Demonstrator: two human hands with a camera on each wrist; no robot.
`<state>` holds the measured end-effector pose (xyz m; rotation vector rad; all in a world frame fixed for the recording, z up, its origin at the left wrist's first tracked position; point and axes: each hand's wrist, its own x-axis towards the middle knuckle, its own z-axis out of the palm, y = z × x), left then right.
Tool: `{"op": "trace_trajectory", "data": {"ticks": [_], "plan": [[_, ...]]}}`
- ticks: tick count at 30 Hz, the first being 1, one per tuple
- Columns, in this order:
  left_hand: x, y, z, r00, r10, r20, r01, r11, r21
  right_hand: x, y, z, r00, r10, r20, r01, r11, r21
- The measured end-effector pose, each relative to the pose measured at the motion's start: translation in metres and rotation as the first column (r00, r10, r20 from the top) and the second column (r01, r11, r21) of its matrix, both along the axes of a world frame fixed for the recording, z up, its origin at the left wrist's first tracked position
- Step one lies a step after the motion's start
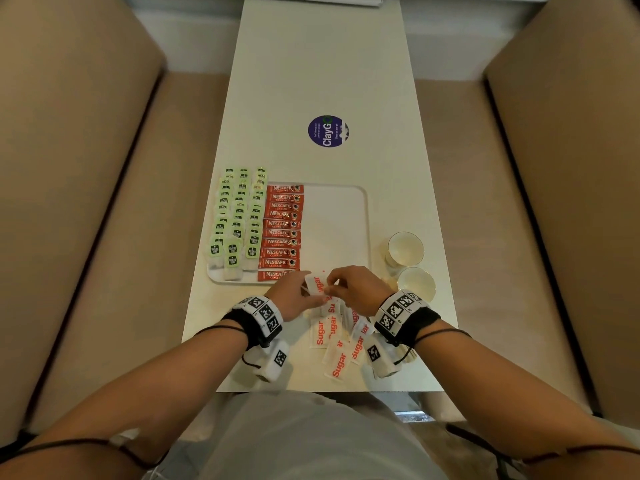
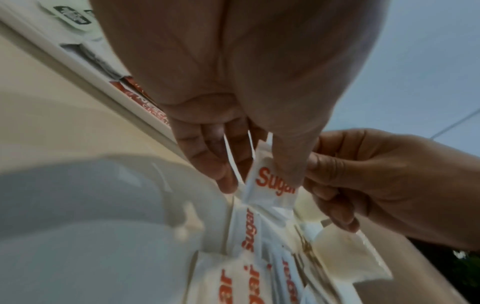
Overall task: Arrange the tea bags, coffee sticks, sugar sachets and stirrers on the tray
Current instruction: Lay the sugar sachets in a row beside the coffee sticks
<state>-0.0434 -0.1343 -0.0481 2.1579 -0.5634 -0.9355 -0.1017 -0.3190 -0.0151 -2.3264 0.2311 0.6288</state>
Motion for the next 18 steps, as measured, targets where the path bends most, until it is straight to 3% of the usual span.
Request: {"op": "trace_trajectory", "data": {"ticks": [6, 10, 14, 18], "plan": [[0.007, 0.004, 0.008, 1.0, -0.005, 0.026, 0.004, 1.0, 0.01, 0.004, 0.005, -0.001, 1.0, 0.002, 0.028, -0.003, 1.0, 0.011], [0.007, 0.012, 0.004, 1.0, -0.003, 0.017, 0.001, 0.994, 0.113, 0.001, 0.003, -0.008, 0.997, 0.027, -0.076, -0.036, 0.992, -0.119], [0.007, 0.022, 0.001, 0.999, 0.004, -0.052, 0.004, 0.987, 0.158, -0.006, 0.002, -0.017, 0.963, 0.133, -0.233, -0.196, 0.942, -0.272], [0.003, 0.024, 0.002, 0.957, 0.148, -0.248, -0.126, 0.986, 0.106, -0.009, 0.003, -0.02, 0.956, 0.195, -0.222, -0.253, 0.926, -0.279]]}}
